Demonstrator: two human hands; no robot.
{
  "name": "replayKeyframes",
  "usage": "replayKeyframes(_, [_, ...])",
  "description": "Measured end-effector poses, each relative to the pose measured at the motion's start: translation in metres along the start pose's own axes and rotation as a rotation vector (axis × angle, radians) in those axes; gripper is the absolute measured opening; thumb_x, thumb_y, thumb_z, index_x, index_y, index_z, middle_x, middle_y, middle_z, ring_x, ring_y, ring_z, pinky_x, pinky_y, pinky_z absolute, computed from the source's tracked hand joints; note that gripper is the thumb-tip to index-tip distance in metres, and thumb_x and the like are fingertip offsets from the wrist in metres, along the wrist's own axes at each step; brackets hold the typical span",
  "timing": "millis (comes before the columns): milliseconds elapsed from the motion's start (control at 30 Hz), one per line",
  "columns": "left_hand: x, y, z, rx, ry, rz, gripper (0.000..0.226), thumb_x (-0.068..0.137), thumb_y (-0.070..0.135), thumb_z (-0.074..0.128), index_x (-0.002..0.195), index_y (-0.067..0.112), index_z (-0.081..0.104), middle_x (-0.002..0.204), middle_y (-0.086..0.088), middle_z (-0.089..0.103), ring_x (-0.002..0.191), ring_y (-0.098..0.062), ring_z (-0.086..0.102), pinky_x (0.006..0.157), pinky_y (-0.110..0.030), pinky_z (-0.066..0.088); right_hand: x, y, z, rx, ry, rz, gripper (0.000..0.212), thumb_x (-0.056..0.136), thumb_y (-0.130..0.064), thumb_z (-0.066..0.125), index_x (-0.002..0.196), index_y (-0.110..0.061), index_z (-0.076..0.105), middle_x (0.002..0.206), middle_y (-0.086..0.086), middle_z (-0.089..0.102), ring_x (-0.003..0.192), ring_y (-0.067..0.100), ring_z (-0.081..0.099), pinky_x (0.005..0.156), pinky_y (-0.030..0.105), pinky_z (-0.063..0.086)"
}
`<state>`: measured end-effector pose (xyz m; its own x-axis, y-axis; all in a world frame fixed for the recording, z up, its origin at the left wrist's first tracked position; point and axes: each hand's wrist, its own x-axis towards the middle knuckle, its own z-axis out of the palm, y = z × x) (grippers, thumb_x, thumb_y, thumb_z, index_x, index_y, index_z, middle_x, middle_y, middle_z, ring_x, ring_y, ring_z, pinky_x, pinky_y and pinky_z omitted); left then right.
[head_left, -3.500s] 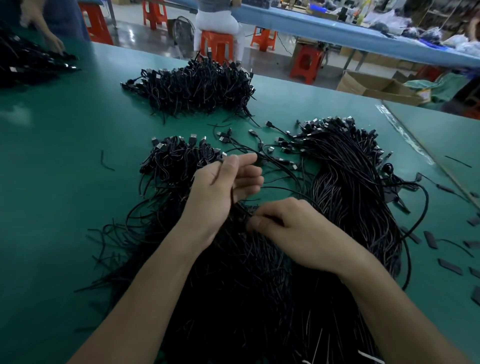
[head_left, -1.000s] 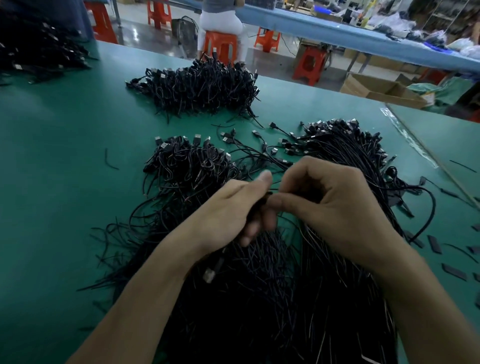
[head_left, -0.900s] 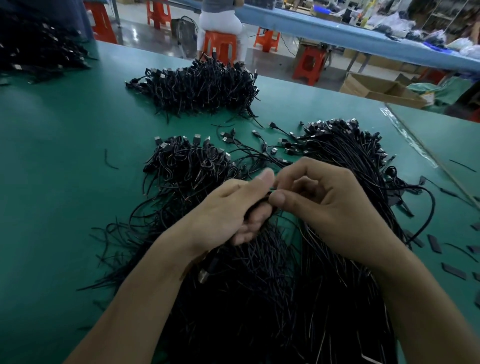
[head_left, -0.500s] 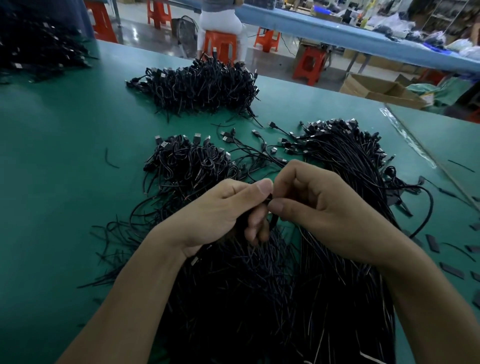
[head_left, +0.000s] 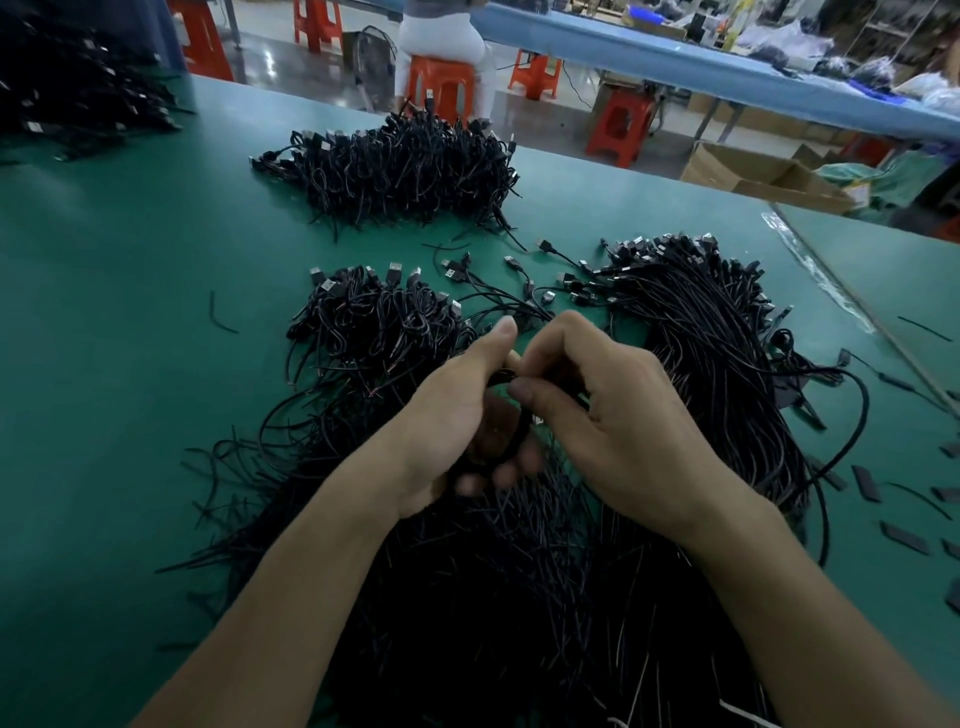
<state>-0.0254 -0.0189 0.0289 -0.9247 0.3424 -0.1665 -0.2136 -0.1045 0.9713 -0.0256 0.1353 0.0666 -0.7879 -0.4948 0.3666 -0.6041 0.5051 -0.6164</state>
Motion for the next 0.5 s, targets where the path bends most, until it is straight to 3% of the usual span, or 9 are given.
replayKeyframes(100, [0.007,-0.009,-0.004,0.253,0.215,0.116,0.064,0.104,0.05,0.036,0.077,-0.004,0.058,0.051,-0.003,0.047,0.04,-0.013,0.04,0.042,-0.02,0.035,-0.002,0.012,-0.006,-0.003,-0.069,0.164,0.011,0.092,-0.032,0.065,0.088,-0.025,0.057,0.075,-0.007,0.066,0.069,0.01,0.063,0.062,0.026,0.052])
replayKeyframes(200, [0.008,-0.012,-0.017,0.448,0.383,0.242,0.063,0.103,0.051,0.037,0.054,0.02,0.061,0.048,0.005,0.046,0.042,-0.01,0.038,0.047,-0.021,0.034,-0.008,0.028,-0.016,-0.202,-0.357,0.437,0.023,0.086,-0.048,0.068,0.088,-0.026,0.061,0.08,-0.006,0.066,0.071,0.006,0.063,0.063,0.021,0.053])
replayKeyframes(300, [0.009,-0.009,-0.024,0.465,0.453,0.32,0.064,0.104,0.052,0.034,0.048,0.022,0.041,0.04,0.009,0.036,0.038,-0.008,0.029,0.045,-0.022,0.029,-0.021,0.038,-0.009,-0.353,-0.617,0.557,0.032,0.091,-0.051,0.064,0.087,-0.02,0.069,0.078,-0.001,0.069,0.063,0.009,0.061,0.058,0.023,0.05])
replayKeyframes(400, [0.009,-0.008,-0.021,0.388,0.495,0.335,0.062,0.097,0.057,0.034,0.046,0.022,0.03,0.045,0.001,0.028,0.044,-0.018,0.024,0.048,-0.031,0.029,-0.026,0.038,0.002,-0.376,-0.644,0.596,0.034,0.093,-0.049,0.063,0.087,-0.017,0.072,0.078,0.002,0.069,0.066,0.016,0.064,0.062,0.033,0.054])
replayKeyframes(433, [0.009,-0.009,-0.02,0.348,0.499,0.328,0.065,0.098,0.055,0.035,0.048,0.014,0.031,0.05,-0.009,0.028,0.045,-0.02,0.023,0.046,-0.025,0.032,-0.026,0.037,0.004,-0.376,-0.644,0.598,0.031,0.093,-0.046,0.063,0.087,-0.017,0.072,0.08,0.002,0.07,0.07,0.018,0.066,0.066,0.037,0.058])
replayKeyframes(500, [0.011,-0.011,-0.021,0.263,0.514,0.299,0.07,0.103,0.048,0.037,0.057,-0.003,0.029,0.06,-0.011,0.031,0.048,-0.02,0.02,0.042,-0.006,0.033,-0.026,0.035,0.006,-0.345,-0.654,0.591,0.025,0.093,-0.038,0.063,0.085,-0.016,0.073,0.083,0.003,0.072,0.076,0.022,0.069,0.072,0.041,0.06])
